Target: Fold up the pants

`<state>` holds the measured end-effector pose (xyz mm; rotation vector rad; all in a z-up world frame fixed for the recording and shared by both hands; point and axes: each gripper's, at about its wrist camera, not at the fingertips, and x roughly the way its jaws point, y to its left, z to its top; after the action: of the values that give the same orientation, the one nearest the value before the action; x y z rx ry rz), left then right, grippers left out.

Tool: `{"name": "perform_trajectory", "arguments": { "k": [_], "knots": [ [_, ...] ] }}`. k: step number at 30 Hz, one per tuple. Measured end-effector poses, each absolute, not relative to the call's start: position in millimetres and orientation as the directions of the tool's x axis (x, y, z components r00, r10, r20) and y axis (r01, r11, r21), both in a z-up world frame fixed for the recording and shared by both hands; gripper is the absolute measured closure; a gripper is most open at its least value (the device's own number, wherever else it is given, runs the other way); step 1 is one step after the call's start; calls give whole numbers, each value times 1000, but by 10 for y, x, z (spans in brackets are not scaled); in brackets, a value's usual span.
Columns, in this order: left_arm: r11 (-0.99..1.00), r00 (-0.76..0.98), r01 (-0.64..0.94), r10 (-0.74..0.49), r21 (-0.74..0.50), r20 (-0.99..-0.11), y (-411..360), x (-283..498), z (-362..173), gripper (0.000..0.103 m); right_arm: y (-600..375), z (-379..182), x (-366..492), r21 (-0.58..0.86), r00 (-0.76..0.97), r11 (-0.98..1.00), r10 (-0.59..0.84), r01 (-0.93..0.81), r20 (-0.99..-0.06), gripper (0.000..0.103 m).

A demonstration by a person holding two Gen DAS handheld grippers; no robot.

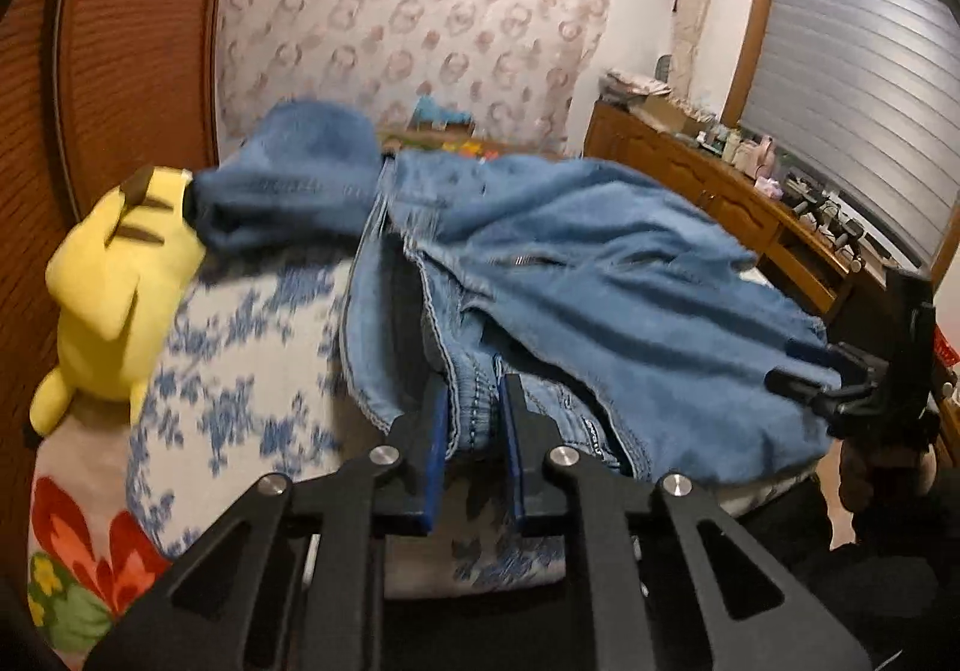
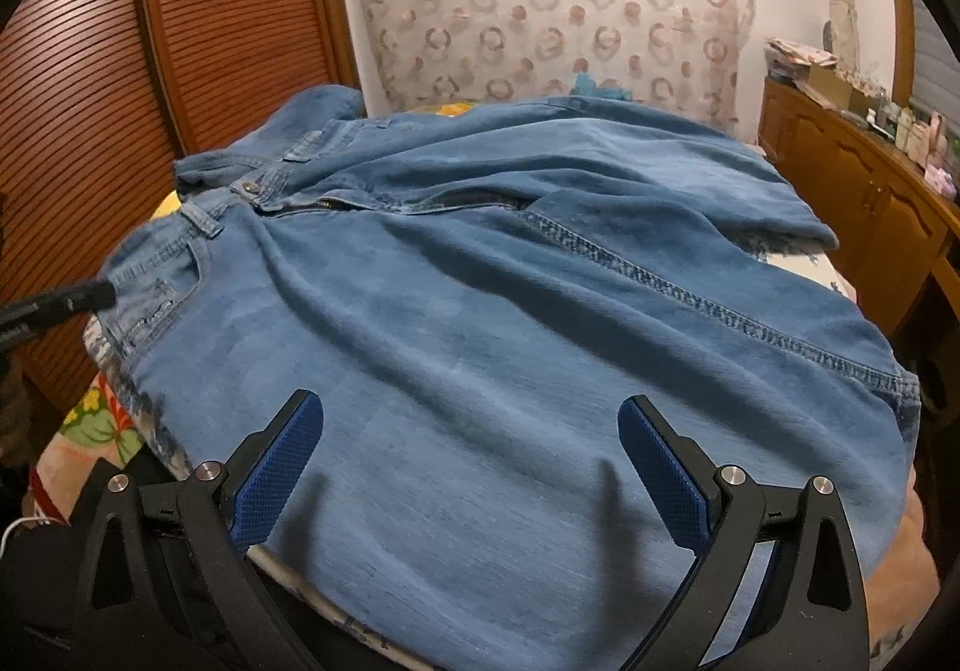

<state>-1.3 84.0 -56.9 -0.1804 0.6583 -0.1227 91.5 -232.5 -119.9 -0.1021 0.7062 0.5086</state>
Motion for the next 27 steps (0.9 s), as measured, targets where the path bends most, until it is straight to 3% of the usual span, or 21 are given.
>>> {"name": "perform_trajectory", "arguments": {
  "k": [7, 21, 27],
  "knots": [
    [976, 814, 91, -187, -196, -549, 792, 243, -322, 90, -2292, -1132, 886, 110, 622, 849, 461, -517, -633, 13],
    [985, 817, 121, -171, -127, -550, 557, 851, -203, 90, -2084, -1022, 824, 152, 556, 778, 556, -609, -617, 36],
    [987, 821, 117, -158, -109, -548, 530, 1035, -179, 90, -2006, -1070, 818, 154, 528, 758, 569, -634, -631, 40]
  ]
}}
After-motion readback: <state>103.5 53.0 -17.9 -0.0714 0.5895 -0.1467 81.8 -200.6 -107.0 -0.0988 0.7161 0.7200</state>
